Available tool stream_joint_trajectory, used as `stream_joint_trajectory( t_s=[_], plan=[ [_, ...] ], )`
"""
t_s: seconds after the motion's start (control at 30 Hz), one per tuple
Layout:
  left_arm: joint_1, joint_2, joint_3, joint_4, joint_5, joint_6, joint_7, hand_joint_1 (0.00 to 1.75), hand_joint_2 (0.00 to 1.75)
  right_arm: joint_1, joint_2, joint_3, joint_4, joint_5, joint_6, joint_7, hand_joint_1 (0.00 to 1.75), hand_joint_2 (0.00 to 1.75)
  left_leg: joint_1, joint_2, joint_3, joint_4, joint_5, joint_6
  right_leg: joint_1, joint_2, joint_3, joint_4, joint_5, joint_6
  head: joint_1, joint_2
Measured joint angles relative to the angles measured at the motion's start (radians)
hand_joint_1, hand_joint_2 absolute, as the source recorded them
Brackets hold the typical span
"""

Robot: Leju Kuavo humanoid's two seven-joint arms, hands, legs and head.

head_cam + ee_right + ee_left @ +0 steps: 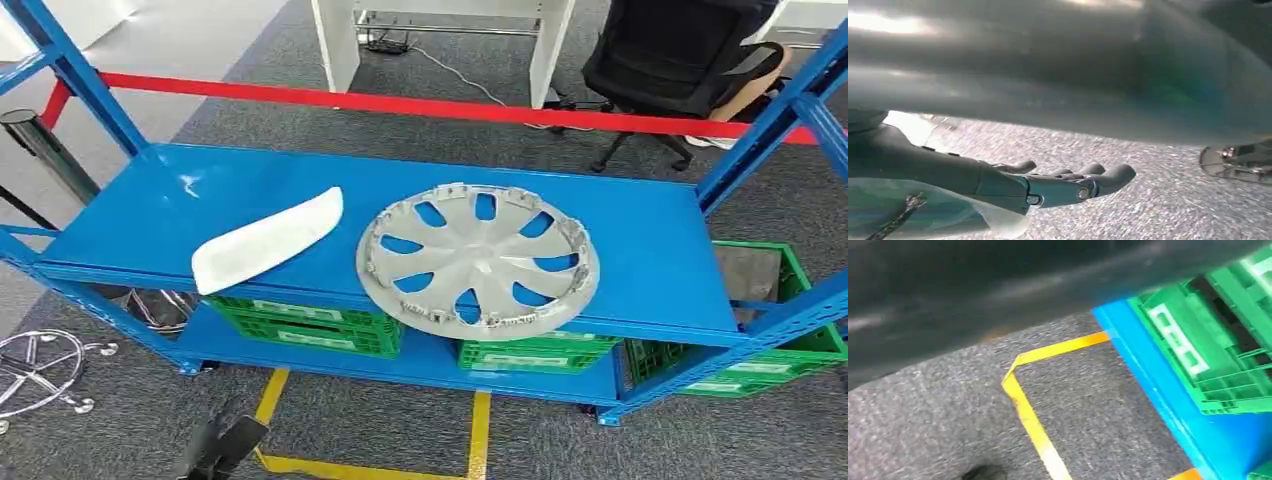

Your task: Take the parts from the cabinet and place them on the table.

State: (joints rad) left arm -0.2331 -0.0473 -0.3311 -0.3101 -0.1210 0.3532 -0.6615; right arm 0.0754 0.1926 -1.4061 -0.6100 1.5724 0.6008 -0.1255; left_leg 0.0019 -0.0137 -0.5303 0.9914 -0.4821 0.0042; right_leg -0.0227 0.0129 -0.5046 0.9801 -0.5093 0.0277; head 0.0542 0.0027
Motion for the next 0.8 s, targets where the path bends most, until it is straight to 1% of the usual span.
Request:
stream_joint_trajectory(
  t_s=[0.07,0.2,0.27,0.37,0.57,0.67,0.8],
  plan=[
    [-0.004,0.001,-0.005,-0.009,-0.033,-0.019,-0.013,0.00,0.00,-0.003,-0.002,-0.009,0.013,0.000,-0.015,0.005,0.00,0.00,0.000,0.000,0.000,0.000,0.000,0.000,0.000,-0.001,0.000,0.000,0.000,0.000,0.000,0.000],
    [-0.006,-0.012,-0.022,-0.061,-0.149,-0.055,-0.018,0.00,0.00,-0.011,-0.024,-0.021,0.071,0.000,-0.063,0.016,0.00,0.00,0.000,0.000,0.000,0.000,0.000,0.000,0.000,-0.001,0.000,0.000,0.000,0.000,0.000,0.000],
    [-0.009,-0.027,-0.033,-0.091,-0.206,-0.071,-0.014,0.00,0.00,-0.015,-0.036,-0.025,0.101,0.000,-0.079,0.021,0.00,0.00,0.000,0.000,0.000,0.000,0.000,0.000,-0.001,-0.001,0.000,0.000,0.001,0.001,0.000,0.000],
    [-0.022,-0.057,-0.070,-0.129,-0.284,-0.117,-0.009,0.00,0.00,-0.024,-0.055,-0.027,0.146,0.000,-0.104,0.029,0.00,0.00,-0.002,0.000,0.000,0.000,0.001,0.001,-0.002,-0.001,0.001,0.000,0.001,0.001,0.000,0.000],
    [-0.050,-0.126,-0.159,-0.169,-0.371,-0.213,-0.009,0.00,0.00,-0.035,-0.086,-0.037,0.218,0.000,-0.127,0.033,0.00,0.00,-0.002,0.000,0.000,0.001,0.001,0.001,-0.003,-0.001,0.000,0.000,0.001,0.002,0.000,0.000],
    [-0.066,-0.159,-0.230,-0.183,-0.416,-0.234,-0.016,0.00,0.00,-0.040,-0.097,-0.046,0.244,0.000,-0.135,0.033,0.00,0.00,-0.002,0.000,0.000,0.001,0.001,0.001,-0.003,-0.001,0.000,0.000,0.001,0.002,0.000,0.000],
    [-0.086,-0.178,-0.308,-0.219,-0.431,-0.259,-0.023,0.00,0.00,-0.041,-0.110,-0.054,0.269,0.000,-0.143,0.035,0.00,0.00,-0.002,0.000,0.000,0.001,0.001,0.001,-0.003,-0.001,0.000,0.000,0.001,0.002,0.000,0.000]
  ],
)
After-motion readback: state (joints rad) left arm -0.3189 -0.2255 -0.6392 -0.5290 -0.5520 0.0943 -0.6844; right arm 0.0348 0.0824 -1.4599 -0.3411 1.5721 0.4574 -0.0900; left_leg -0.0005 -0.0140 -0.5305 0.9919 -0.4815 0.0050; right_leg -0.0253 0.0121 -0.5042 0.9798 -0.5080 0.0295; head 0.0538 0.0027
